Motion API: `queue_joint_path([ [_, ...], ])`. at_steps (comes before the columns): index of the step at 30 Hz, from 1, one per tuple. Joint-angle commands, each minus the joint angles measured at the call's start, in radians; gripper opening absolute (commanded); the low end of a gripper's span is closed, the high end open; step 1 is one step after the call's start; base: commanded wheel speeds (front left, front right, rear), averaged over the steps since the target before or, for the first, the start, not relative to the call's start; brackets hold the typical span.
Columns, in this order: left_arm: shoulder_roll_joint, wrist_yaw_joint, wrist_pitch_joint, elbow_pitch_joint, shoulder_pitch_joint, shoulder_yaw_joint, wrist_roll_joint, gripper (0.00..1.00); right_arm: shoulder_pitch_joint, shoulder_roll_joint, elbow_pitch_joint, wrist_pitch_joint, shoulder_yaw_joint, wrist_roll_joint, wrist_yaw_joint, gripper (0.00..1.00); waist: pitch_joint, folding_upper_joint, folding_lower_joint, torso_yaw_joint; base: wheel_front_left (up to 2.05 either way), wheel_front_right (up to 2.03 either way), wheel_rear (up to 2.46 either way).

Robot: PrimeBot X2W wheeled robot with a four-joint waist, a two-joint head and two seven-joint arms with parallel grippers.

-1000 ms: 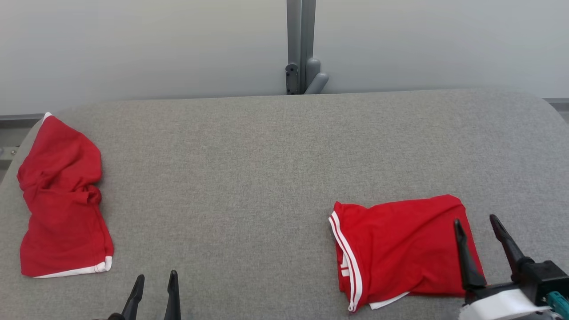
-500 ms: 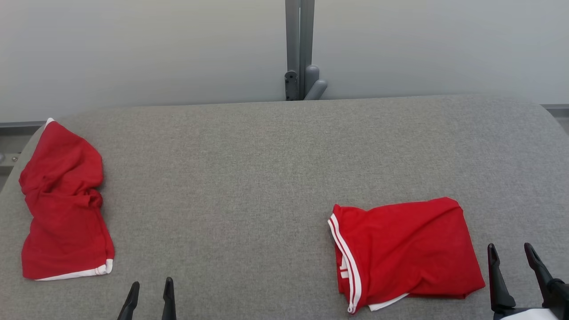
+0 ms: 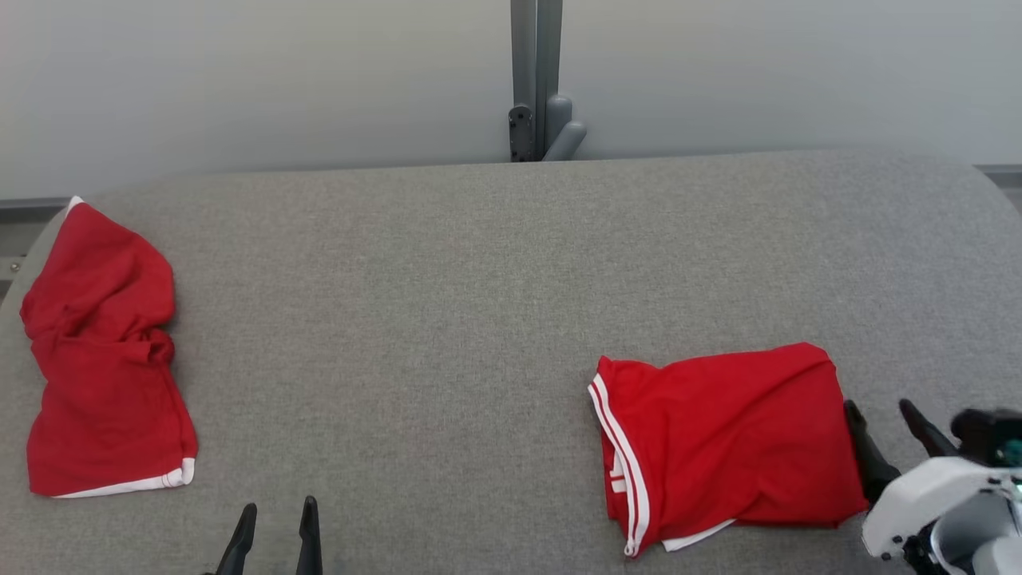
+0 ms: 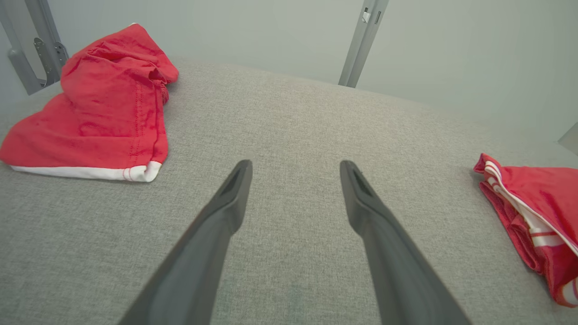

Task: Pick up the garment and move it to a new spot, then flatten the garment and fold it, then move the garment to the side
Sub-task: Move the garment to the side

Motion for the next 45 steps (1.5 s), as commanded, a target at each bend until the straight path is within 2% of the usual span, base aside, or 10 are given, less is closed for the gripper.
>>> queue_joint_path([
  [1, 0.002, -0.003, -0.002, 0.002, -0.010, -0.001, 0.008, 1.00, -0.009, -0.009, 0.004, 0.012, 0.011, -0.003, 0.000, 1.00, 0.024, 0.0000, 0.0000, -0.009, 0.00, 0.00, 0.00],
  [7, 0.001, -0.003, -0.002, 0.007, -0.050, -0.013, 0.017, 1.00, -0.140, -0.056, 0.112, 0.214, 0.084, 0.049, 0.000, 1.00, 0.069, 0.0000, 0.0000, -0.004, 0.00, 0.00, 0.00],
  [11, 0.001, -0.003, -0.002, 0.007, -0.062, -0.013, 0.023, 1.00, -0.169, -0.052, 0.165, 0.243, 0.077, 0.060, 0.000, 1.00, 0.083, 0.0000, 0.0000, 0.000, 0.00, 0.00, 0.00],
  [17, 0.002, -0.003, -0.002, 0.000, -0.088, -0.020, 0.031, 1.00, -0.230, -0.026, 0.230, 0.301, 0.126, 0.166, 0.000, 1.00, 0.126, 0.0000, 0.0000, -0.005, 0.00, 0.00, 0.00],
  [18, 0.002, -0.003, -0.002, -0.003, -0.095, -0.021, 0.032, 1.00, -0.243, -0.029, 0.234, 0.306, 0.135, 0.188, 0.000, 0.21, 0.138, 0.0000, 0.0000, -0.006, 0.00, 0.00, 0.00],
  [19, 0.002, -0.003, -0.002, -0.005, -0.103, -0.023, 0.032, 1.00, -0.257, -0.036, 0.231, 0.310, 0.143, 0.210, 0.000, 0.00, 0.153, 0.0000, 0.0000, -0.006, 0.00, 0.00, 0.00],
  [26, 0.029, -0.003, -0.002, -0.038, -0.176, -0.043, 0.012, 1.00, -0.409, -0.185, 0.153, 0.312, 0.140, 0.260, 0.000, 0.00, 0.291, 0.0000, 0.0000, -0.036, 0.00, 0.00, 0.00],
  [32, 0.070, -0.003, -0.002, -0.051, -0.237, -0.054, 0.005, 1.00, -0.560, -0.293, 0.194, 0.313, 0.025, 0.208, 0.000, 0.00, 0.384, 0.0000, 0.0000, -0.057, 0.00, 0.00, 0.00],
  [40, 0.113, -0.003, -0.002, -0.075, -0.285, -0.061, -0.001, 1.00, -0.653, -0.378, 0.330, 0.309, -0.148, 0.060, 0.000, 0.00, 0.455, 0.0000, 0.0000, -0.040, 0.00, 0.00, 0.00],
  [45, 0.126, -0.003, -0.002, -0.081, -0.284, -0.066, 0.003, 1.00, -0.690, -0.373, 0.400, 0.282, -0.204, 0.010, 0.000, 0.00, 0.473, 0.0000, 0.0000, -0.031, 0.00, 0.00, 0.00],
])
